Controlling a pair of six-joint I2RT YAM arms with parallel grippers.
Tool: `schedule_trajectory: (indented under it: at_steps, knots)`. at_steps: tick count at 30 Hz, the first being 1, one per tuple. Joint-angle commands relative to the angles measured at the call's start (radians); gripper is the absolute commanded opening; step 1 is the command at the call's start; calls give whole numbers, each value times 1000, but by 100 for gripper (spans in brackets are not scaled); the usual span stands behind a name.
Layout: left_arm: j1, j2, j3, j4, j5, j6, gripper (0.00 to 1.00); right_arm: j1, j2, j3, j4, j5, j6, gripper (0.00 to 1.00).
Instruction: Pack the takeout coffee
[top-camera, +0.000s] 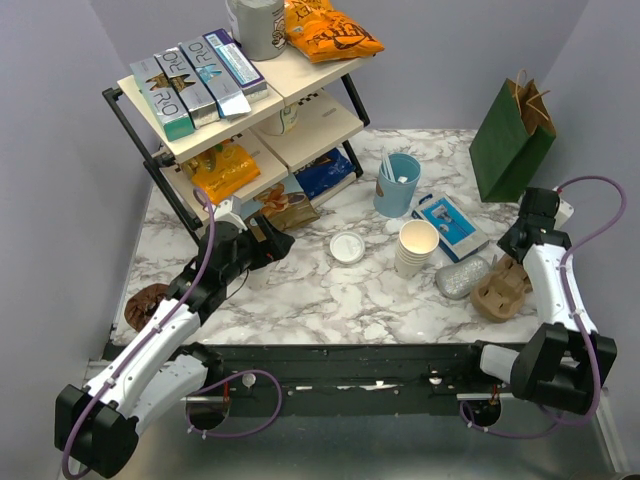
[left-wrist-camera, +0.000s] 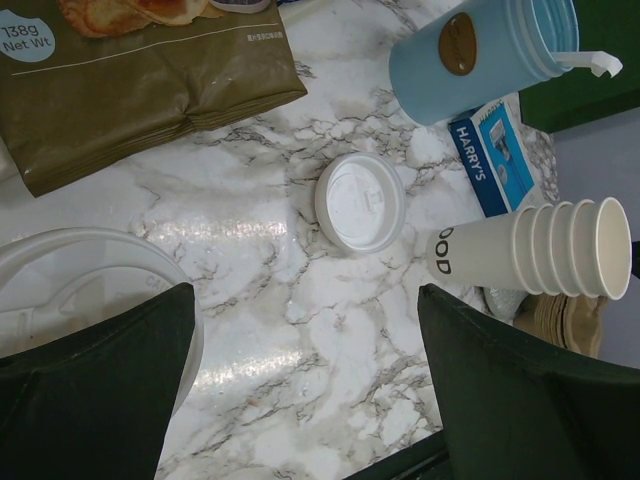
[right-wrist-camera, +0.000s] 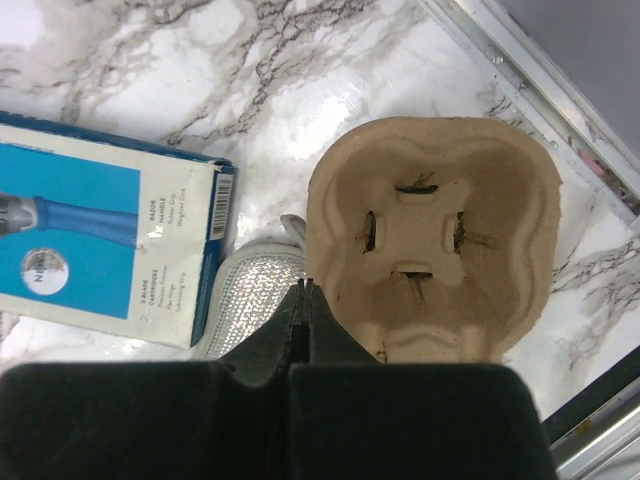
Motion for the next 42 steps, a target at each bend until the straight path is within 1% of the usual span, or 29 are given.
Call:
schedule_trajectory:
  at_steps: [1,5,9,11,12,15,19,24,36,38,41,42]
  knots:
    - [-3,-19,-9,3,-18,1,99,-10,-76,29,-32,-8,-23,1]
    - [-3,-17,-9,3,-15,0,99,-10,-70,29,-69,-10,-30,1]
    - [-3,-20,-12,1,-14,0,99,-10,-23,21,-85,-10,-21,37]
    - [-3,-20,-10,1,-14,0,99,-10,-10,17,-89,-22,-21,43]
    - [-3,-22,-10,1,-15,0,99,-10,-9,12,-91,-20,-21,43]
    - [-3,-20,-13,1,-15,1,99,-10,0,1,-86,-17,-21,44]
    - [-2,-14,-12,3,-8,3,99,-10,20,8,-74,-13,-18,40]
    - [-3,-22,-15,9,-11,3,99,-10,48,9,-74,12,-12,40]
    - [-3,-25,-21,16,-6,4,99,-10,80,14,-59,15,14,39]
    - [-3,-28,-22,16,-6,4,99,-10,80,17,-60,15,16,38]
    - [-3,-28,-21,16,-6,6,99,-10,73,15,-60,19,20,34]
    - [-3,-26,-22,16,-6,6,99,-10,70,17,-60,22,19,31]
